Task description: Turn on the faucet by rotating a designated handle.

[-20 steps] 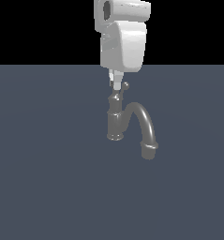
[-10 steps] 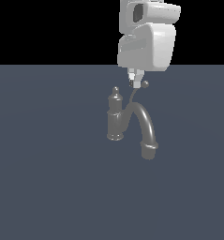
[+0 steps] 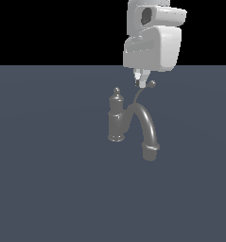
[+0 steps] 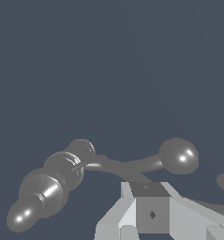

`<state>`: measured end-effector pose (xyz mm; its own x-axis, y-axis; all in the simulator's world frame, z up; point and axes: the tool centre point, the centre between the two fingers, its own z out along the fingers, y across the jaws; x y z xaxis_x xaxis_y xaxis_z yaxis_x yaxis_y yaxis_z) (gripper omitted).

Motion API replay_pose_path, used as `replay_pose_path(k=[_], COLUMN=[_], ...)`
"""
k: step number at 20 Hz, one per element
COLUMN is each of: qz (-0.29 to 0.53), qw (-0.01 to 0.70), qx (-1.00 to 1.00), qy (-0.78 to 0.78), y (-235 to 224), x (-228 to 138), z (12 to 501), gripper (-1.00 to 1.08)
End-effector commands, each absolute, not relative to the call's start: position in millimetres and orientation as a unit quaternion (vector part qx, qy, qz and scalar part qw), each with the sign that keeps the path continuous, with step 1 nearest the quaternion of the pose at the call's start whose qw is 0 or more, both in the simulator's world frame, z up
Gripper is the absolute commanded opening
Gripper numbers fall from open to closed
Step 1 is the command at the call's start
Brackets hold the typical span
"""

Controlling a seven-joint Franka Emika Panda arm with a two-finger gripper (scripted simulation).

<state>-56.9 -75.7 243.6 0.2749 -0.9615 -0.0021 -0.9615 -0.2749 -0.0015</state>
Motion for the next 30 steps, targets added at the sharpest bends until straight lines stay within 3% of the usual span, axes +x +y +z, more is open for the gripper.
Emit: replay_pose_path(k=[1,24,25,26,30], qz=[-0.001,0.000,0.000,0.003,0.002], qw=[0.001,0.000,0.000,0.004,0.004], qx=[-0.794,-0.787,-0.787,-0.802,-0.800], qy=[0.608,0.616,0.616,0.598,0.600], y=[-88.3,-137.6,-137.6,-106.2,-106.3], x=[-49.3,12.5,12.5,14.7,26.9], z=[243.2,241.7,241.7,243.7,243.4], gripper=[-1.00,-1.00,-1.00,-1.00,-1.00])
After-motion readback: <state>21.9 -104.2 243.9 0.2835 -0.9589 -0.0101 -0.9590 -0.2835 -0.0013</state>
